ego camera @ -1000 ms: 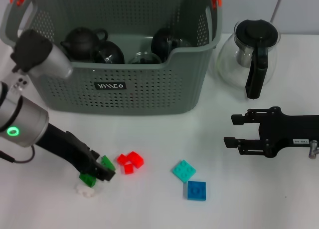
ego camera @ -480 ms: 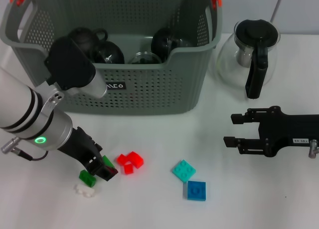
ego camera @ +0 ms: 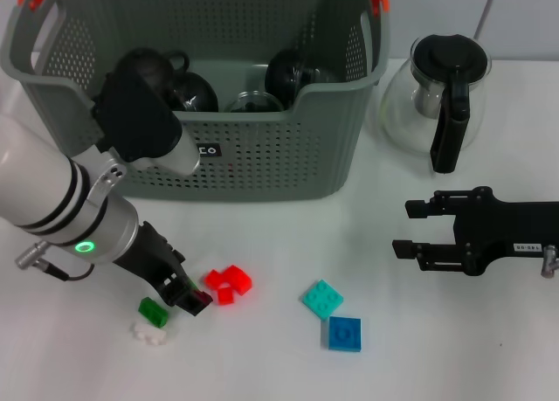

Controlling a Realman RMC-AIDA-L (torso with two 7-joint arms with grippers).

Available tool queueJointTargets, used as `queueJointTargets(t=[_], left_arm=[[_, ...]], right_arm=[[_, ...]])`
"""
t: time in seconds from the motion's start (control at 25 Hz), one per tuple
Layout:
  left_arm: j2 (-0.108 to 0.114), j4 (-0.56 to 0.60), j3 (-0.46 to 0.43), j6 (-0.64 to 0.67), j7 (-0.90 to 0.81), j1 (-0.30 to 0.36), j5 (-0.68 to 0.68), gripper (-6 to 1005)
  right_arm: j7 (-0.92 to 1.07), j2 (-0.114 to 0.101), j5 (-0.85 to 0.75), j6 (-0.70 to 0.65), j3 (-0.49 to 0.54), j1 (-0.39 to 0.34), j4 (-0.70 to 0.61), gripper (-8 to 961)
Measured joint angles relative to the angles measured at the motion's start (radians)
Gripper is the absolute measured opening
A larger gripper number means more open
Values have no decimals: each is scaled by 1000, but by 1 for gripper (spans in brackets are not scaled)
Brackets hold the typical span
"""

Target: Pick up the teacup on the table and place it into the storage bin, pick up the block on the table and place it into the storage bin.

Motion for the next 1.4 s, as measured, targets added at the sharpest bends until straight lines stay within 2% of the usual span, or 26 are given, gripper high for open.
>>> queueJointTargets(t=[0.24, 1.36, 1.4], left_arm=[[1, 15, 33, -19, -12, 0, 3, 692], [2, 69, 47, -54, -60, -24, 52, 616], [2, 65, 46, -54, -61, -23, 52, 580]], right_arm=[[0, 0, 0, 0, 0, -2, 0, 683], [0, 0, 0, -4, 0, -3, 0, 684], [0, 0, 0, -4, 0, -2, 0, 684]])
